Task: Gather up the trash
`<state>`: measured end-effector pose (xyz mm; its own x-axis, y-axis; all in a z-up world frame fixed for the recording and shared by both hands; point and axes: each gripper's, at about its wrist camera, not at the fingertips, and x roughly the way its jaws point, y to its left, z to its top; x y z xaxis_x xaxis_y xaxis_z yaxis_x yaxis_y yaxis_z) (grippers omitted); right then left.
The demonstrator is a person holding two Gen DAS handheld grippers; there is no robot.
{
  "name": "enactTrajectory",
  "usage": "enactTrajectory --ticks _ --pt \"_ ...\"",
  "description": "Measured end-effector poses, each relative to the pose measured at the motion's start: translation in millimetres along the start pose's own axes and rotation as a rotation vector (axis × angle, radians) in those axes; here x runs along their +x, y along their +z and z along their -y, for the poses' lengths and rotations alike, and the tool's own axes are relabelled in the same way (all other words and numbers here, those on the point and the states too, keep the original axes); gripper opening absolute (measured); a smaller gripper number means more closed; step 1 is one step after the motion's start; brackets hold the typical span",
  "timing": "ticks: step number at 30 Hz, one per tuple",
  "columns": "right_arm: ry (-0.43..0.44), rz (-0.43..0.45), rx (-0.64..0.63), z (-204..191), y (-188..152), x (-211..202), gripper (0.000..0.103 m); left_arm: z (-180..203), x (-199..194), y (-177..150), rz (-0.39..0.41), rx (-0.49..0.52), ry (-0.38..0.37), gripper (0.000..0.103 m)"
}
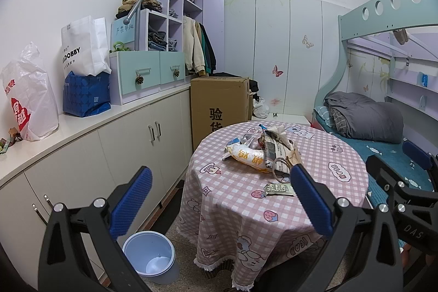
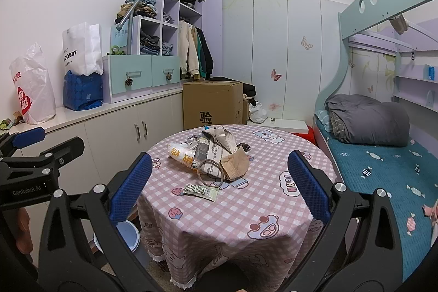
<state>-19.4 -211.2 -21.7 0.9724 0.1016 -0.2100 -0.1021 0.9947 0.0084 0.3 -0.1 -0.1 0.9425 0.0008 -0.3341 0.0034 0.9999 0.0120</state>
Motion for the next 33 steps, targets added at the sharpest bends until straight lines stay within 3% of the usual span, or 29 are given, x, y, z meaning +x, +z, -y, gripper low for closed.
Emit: enactTrajectory --ticks 11,18,21,27,33 --pt "0.011 -0.009 0.006 0.5 -3.0 2.8 0.097 1.1 3.2 -1.1 -0.012 -0.001 0.004 0.099" --pt "0.074 -0.092 0.043 6.3 -8.3 26.8 0.097 -2.9 25.5 -10.4 -0.050 0.000 0.011 0.099" --pt "0.053 -0.115 0.053 9.3 -13.4 38.7 0.097 -2.9 34.5 -13.0 -0.073 0.000 0.010 0.099" --pt "0.057 -0.205 0.128 26.5 -29.7 75.9 0.097 -2.4 71.1 -21.5 -0.144 -0.014 -0.014 0.099" --pt "0.054 -0.267 0.161 40.9 -48.7 114.1 0.097 5.7 128.2 -32.0 -0.259 -0.058 -0.104 0.098"
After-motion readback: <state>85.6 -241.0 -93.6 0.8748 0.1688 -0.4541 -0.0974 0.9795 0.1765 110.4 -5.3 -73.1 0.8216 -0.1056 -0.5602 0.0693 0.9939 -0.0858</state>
